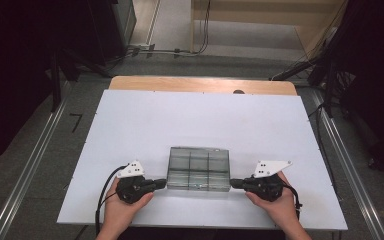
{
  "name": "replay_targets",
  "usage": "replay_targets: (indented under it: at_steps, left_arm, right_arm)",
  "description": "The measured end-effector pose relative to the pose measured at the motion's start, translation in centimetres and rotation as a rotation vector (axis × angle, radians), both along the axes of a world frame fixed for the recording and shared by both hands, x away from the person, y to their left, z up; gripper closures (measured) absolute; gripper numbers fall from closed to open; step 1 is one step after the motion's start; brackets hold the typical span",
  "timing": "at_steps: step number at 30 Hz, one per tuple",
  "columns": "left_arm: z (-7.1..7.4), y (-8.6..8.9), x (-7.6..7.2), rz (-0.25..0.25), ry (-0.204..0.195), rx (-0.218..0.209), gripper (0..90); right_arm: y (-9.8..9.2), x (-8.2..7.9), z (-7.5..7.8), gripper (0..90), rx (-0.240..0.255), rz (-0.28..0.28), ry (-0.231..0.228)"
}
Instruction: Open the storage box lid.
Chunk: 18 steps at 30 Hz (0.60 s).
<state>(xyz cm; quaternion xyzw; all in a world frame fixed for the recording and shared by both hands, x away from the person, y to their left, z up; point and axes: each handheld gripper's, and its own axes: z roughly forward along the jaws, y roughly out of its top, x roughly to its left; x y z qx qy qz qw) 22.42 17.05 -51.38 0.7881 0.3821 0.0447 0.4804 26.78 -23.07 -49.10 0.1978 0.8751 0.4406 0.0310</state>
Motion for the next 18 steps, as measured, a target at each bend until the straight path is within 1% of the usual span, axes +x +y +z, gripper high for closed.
replay_targets:
  at_steps: [4, 5, 7, 11, 14, 18]
  left_arm:
    - [0.1, 0.0, 0.0, -0.010, -0.002, 0.007, 90.0]
    - [0.1, -0.1, 0.0, -0.013, -0.003, 0.006, 90.0]
    - [0.1, -0.1, -0.1, -0.013, -0.005, 0.008, 90.0]
    - [0.2, -0.1, -0.1, -0.017, -0.025, 0.016, 90.0]
    - [0.4, 0.0, -0.1, -0.015, -0.043, -0.006, 90.0]
    - [1.0, -0.2, -0.1, -0.012, -0.085, -0.038, 90.0]
  right_arm:
    - [0.0, -0.1, 0.1, 88.1, 0.003, -0.010, -0.019]
    - [0.0, -0.1, 0.2, 88.1, 0.016, -0.017, -0.022]
    - [0.0, -0.1, 0.3, 88.1, 0.025, -0.020, -0.023]
    - [-0.1, -0.2, 0.7, 88.1, 0.042, -0.032, -0.037]
    - [-0.1, -0.1, 1.1, 88.1, 0.054, -0.040, -0.048]
    - [-0.2, 0.0, 1.6, 88.1, 0.078, -0.056, -0.056]
